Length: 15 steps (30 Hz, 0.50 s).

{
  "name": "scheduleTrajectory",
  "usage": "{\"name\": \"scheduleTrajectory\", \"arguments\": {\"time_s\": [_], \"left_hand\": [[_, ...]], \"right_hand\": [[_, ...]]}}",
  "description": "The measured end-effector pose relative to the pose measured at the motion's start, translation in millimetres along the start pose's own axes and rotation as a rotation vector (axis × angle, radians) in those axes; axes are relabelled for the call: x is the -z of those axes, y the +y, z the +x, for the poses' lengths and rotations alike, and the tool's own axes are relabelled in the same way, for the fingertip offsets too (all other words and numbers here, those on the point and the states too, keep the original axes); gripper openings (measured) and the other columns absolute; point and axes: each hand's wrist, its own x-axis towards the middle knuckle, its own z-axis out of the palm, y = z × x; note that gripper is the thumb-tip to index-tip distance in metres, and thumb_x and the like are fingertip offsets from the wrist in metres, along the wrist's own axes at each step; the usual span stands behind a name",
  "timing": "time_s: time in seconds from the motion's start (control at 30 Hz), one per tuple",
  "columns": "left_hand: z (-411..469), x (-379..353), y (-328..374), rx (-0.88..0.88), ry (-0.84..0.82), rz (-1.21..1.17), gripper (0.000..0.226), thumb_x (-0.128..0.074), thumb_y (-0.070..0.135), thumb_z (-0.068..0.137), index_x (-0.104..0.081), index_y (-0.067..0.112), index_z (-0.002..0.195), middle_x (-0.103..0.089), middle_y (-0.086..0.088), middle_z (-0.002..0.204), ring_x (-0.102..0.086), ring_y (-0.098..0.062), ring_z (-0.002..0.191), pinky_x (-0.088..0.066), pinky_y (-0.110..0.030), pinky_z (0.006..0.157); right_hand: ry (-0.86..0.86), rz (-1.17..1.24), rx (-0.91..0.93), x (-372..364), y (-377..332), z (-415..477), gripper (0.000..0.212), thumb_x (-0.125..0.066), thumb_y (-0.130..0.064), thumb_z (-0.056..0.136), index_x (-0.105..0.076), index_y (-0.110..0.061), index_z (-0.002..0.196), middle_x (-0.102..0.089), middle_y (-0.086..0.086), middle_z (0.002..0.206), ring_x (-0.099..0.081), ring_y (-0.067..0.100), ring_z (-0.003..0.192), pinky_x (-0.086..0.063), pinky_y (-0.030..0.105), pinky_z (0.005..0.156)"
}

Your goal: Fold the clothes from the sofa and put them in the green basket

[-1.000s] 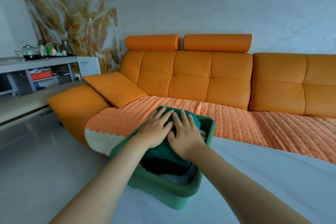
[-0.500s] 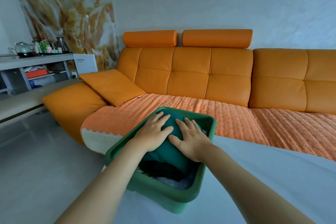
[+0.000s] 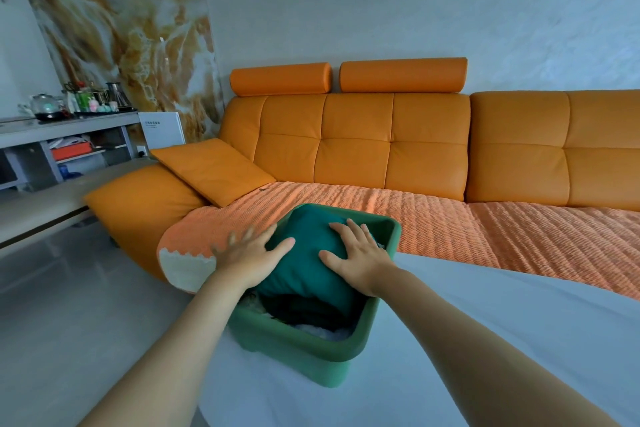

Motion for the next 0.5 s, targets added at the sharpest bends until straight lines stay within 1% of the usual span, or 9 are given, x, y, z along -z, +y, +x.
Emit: {"name": "scheduleTrajectory", "arguments": {"time_s": [0.03,0.1,0.17,0.27,0.3,0.37,0.43,0.5], "left_hand": [[-4.3,0.7,-6.8,0.041,-0.026,-0.019,0.088,-0.013,0.095,0.075,-0.012,0.054,0.153,-0.018,0.001,0.165,-0.018,-0.036,0.149,-0.018,-0.061,0.115],[-14.2,0.5,-13.5,0.045,-0.05,-0.084,0.093,-0.013,0.098,0.071,-0.014,0.053,0.153,-0.028,0.001,0.162,-0.031,-0.035,0.144,-0.032,-0.053,0.11],[-21.8,-1.4,-12.9,0.046,-0.023,-0.075,0.094,-0.013,0.099,0.07,-0.014,0.054,0.152,-0.032,0.0,0.159,-0.036,-0.035,0.141,-0.037,-0.049,0.103],[-30.7,-9.4,-8.1,0.082,0.003,-0.005,0.093,-0.008,0.097,0.071,-0.01,0.053,0.153,-0.033,-0.005,0.157,-0.04,-0.036,0.137,-0.04,-0.047,0.097],[-31.7,-11.1,-6.3,0.086,0.007,0.005,0.091,-0.007,0.095,0.074,-0.007,0.052,0.154,-0.031,-0.007,0.157,-0.038,-0.036,0.137,-0.039,-0.047,0.098],[-31.7,-11.7,-0.9,0.03,0.033,0.005,0.079,-0.011,0.086,0.084,-0.003,0.051,0.154,-0.022,-0.005,0.162,-0.028,-0.034,0.144,-0.033,-0.051,0.107],[-29.5,-11.1,9.0,-0.089,0.05,-0.062,0.068,-0.017,0.076,0.092,-0.005,0.051,0.154,-0.012,0.005,0.166,-0.016,-0.026,0.15,-0.022,-0.053,0.117],[-28.3,-14.1,20.9,-0.166,0.013,-0.132,0.063,-0.02,0.071,0.096,-0.006,0.052,0.154,-0.007,0.012,0.166,-0.011,-0.019,0.152,-0.011,-0.051,0.122]], "right_hand": [[0.005,0.011,0.006,0.6,0.1,-0.4,0.077,-0.029,-0.08,0.082,-0.013,-0.049,0.15,-0.002,-0.009,0.166,0.005,0.02,0.154,-0.014,0.054,0.119],[0.0,0.007,0.01,1.5,-0.5,-1.0,0.074,-0.031,-0.078,0.085,-0.015,-0.048,0.151,-0.002,-0.008,0.166,0.005,0.02,0.154,-0.014,0.055,0.12],[-0.011,0.001,0.012,3.2,0.1,-2.1,0.072,-0.032,-0.076,0.087,-0.015,-0.049,0.151,-0.002,-0.008,0.167,0.005,0.019,0.154,-0.014,0.054,0.121],[-0.023,0.009,0.028,6.1,4.3,-6.1,0.07,-0.032,-0.075,0.089,-0.015,-0.05,0.152,-0.002,-0.009,0.167,0.005,0.018,0.153,-0.013,0.052,0.122],[-0.027,0.003,0.025,6.6,5.2,-7.2,0.07,-0.032,-0.075,0.089,-0.014,-0.05,0.152,-0.001,-0.009,0.167,0.005,0.018,0.154,-0.012,0.052,0.122],[-0.028,-0.02,0.013,5.9,4.7,-8.6,0.072,-0.029,-0.076,0.089,-0.011,-0.051,0.153,0.001,-0.007,0.167,0.006,0.02,0.154,-0.011,0.051,0.122],[-0.019,-0.037,-0.001,3.7,2.5,-8.8,0.073,-0.027,-0.077,0.088,-0.007,-0.05,0.154,0.002,-0.006,0.167,0.006,0.021,0.154,-0.011,0.051,0.122],[-0.015,-0.055,-0.014,2.0,0.9,-9.5,0.074,-0.024,-0.078,0.088,-0.005,-0.051,0.153,0.003,-0.005,0.167,0.006,0.021,0.154,-0.01,0.051,0.122]]}}
